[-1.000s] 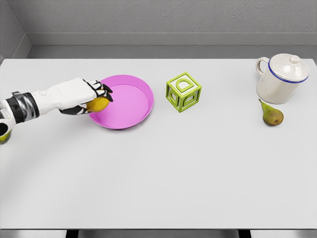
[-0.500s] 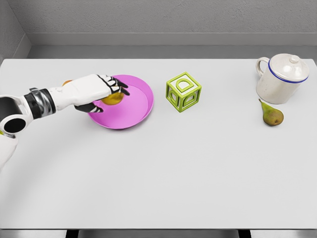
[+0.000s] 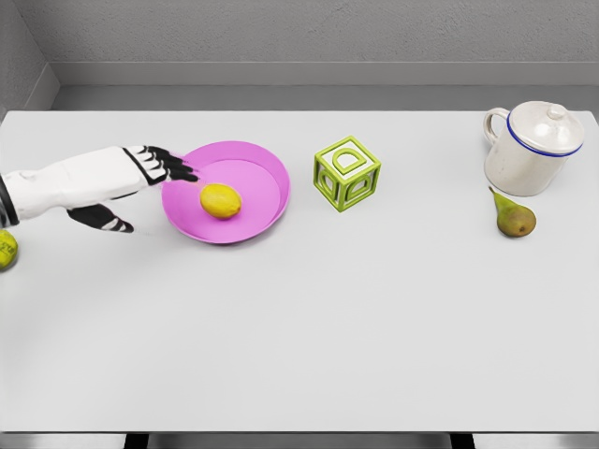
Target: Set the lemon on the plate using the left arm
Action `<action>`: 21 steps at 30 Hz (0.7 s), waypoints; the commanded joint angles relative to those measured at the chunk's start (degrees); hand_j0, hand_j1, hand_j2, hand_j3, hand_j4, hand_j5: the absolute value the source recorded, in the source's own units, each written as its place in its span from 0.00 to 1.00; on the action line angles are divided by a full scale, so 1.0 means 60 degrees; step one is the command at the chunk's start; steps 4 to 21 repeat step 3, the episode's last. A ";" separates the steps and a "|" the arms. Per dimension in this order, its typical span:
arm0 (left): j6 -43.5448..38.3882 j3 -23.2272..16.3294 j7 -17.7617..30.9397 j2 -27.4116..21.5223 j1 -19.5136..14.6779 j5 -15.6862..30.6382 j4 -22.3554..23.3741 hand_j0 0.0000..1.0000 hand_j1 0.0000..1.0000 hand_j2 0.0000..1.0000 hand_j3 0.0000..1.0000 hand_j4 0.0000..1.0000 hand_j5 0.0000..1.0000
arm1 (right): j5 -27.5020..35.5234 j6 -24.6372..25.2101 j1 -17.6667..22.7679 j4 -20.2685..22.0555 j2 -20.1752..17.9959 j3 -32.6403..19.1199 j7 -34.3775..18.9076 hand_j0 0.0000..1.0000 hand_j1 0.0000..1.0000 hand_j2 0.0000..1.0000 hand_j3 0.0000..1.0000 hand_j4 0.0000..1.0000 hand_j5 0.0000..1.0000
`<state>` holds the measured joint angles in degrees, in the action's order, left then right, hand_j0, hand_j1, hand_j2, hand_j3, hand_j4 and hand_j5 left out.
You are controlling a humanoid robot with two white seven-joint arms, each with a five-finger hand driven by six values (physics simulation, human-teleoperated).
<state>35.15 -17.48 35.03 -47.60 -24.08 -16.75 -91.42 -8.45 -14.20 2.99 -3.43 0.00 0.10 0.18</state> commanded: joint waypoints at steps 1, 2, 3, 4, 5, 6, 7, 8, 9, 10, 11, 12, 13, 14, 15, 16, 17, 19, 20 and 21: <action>-0.0026 0.0056 -0.0005 -0.0650 0.0000 0.0594 0.0207 1.00 1.00 1.00 1.00 1.00 1.00 | 0.0002 0.0007 0.0000 0.0001 0.0000 -0.0002 -0.0001 1.00 1.00 1.00 1.00 1.00 1.00; -0.0026 0.0056 -0.0005 -0.0665 -0.0015 0.0594 0.0383 1.00 1.00 1.00 1.00 1.00 1.00 | 0.0002 -0.0007 0.0000 0.0001 0.0000 -0.0002 -0.0001 1.00 1.00 1.00 1.00 1.00 1.00; -0.0026 0.0041 -0.0005 -0.0665 0.0000 0.0579 0.0442 1.00 1.00 1.00 1.00 1.00 1.00 | 0.0002 0.0007 0.0000 0.0001 0.0000 -0.0002 -0.0001 1.00 1.00 1.00 1.00 1.00 1.00; -0.0026 0.0041 -0.0005 -0.0665 0.0000 0.0579 0.0442 1.00 1.00 1.00 1.00 1.00 1.00 | 0.0002 0.0007 0.0000 0.0001 0.0000 -0.0002 -0.0001 1.00 1.00 1.00 1.00 1.00 1.00; -0.0026 0.0041 -0.0005 -0.0665 0.0000 0.0579 0.0442 1.00 1.00 1.00 1.00 1.00 1.00 | 0.0002 0.0007 0.0000 0.0001 0.0000 -0.0002 -0.0001 1.00 1.00 1.00 1.00 1.00 1.00; -0.0026 0.0041 -0.0005 -0.0665 0.0000 0.0579 0.0442 1.00 1.00 1.00 1.00 1.00 1.00 | 0.0002 0.0007 0.0000 0.0001 0.0000 -0.0002 -0.0001 1.00 1.00 1.00 1.00 1.00 1.00; -0.0026 0.0041 -0.0005 -0.0665 0.0000 0.0579 0.0442 1.00 1.00 1.00 1.00 1.00 1.00 | 0.0002 0.0007 0.0000 0.0001 0.0000 -0.0002 -0.0001 1.00 1.00 1.00 1.00 1.00 1.00; -0.0026 0.0041 -0.0005 -0.0665 0.0000 0.0579 0.0442 1.00 1.00 1.00 1.00 1.00 1.00 | 0.0002 0.0007 0.0000 0.0001 0.0000 -0.0002 -0.0001 1.00 1.00 1.00 1.00 1.00 1.00; -0.0026 0.0041 -0.0005 -0.0665 0.0000 0.0579 0.0442 1.00 1.00 1.00 1.00 1.00 1.00 | 0.0002 0.0007 0.0000 0.0001 0.0000 -0.0002 -0.0001 1.00 1.00 1.00 1.00 1.00 1.00; -0.0026 0.0041 -0.0005 -0.0665 0.0000 0.0579 0.0442 1.00 1.00 1.00 1.00 1.00 1.00 | 0.0002 0.0007 0.0000 0.0001 0.0000 -0.0002 -0.0001 1.00 1.00 1.00 1.00 1.00 1.00; -0.0026 0.0041 -0.0005 -0.0665 0.0000 0.0579 0.0442 1.00 1.00 1.00 1.00 1.00 1.00 | 0.0002 0.0007 0.0000 0.0001 0.0000 -0.0002 -0.0001 1.00 1.00 1.00 1.00 1.00 1.00; -0.0026 0.0041 -0.0005 -0.0665 0.0000 0.0579 0.0442 1.00 1.00 1.00 1.00 1.00 1.00 | 0.0002 0.0007 0.0000 0.0001 0.0000 -0.0002 -0.0001 1.00 1.00 1.00 1.00 1.00 1.00; -0.0026 0.0041 -0.0005 -0.0665 0.0000 0.0579 0.0442 1.00 1.00 1.00 1.00 1.00 1.00 | 0.0002 0.0007 0.0000 0.0001 0.0000 -0.0002 -0.0001 1.00 1.00 1.00 1.00 1.00 1.00; -0.0026 0.0041 -0.0005 -0.0665 0.0000 0.0579 0.0442 1.00 1.00 1.00 1.00 1.00 1.00 | 0.0002 0.0007 0.0000 0.0001 0.0000 -0.0002 -0.0001 1.00 1.00 1.00 1.00 1.00 1.00; -0.0026 0.0041 -0.0005 -0.0665 0.0000 0.0579 0.0442 1.00 1.00 1.00 1.00 1.00 1.00 | 0.0002 0.0007 0.0000 0.0001 0.0000 -0.0002 -0.0001 1.00 1.00 1.00 1.00 1.00 1.00; -0.0026 0.0041 -0.0005 -0.0665 0.0000 0.0579 0.0442 1.00 1.00 1.00 1.00 1.00 1.00 | 0.0002 0.0007 0.0000 0.0001 0.0000 -0.0002 -0.0001 1.00 1.00 1.00 1.00 1.00 1.00; -0.0026 0.0041 -0.0005 -0.0665 0.0000 0.0579 0.0442 1.00 1.00 1.00 1.00 1.00 1.00 | 0.0002 0.0007 0.0000 0.0001 0.0000 -0.0002 -0.0001 1.00 1.00 1.00 1.00 1.00 1.00; -0.0026 0.0041 -0.0005 -0.0665 0.0000 0.0579 0.0442 1.00 1.00 1.00 1.00 1.00 1.00 | 0.0002 0.0007 0.0000 0.0001 0.0000 -0.0002 -0.0001 1.00 1.00 1.00 1.00 1.00 1.00; -0.0026 0.0041 -0.0005 -0.0665 0.0000 0.0579 0.0442 1.00 1.00 1.00 1.00 1.00 1.00 | 0.0002 0.0007 0.0000 0.0001 0.0000 -0.0002 -0.0001 1.00 1.00 1.00 1.00 1.00 1.00; -0.0026 0.0041 -0.0005 -0.0665 0.0000 0.0579 0.0442 1.00 1.00 1.00 1.00 1.00 1.00 | 0.0002 0.0007 0.0000 0.0001 0.0000 -0.0002 -0.0001 1.00 1.00 1.00 1.00 1.00 1.00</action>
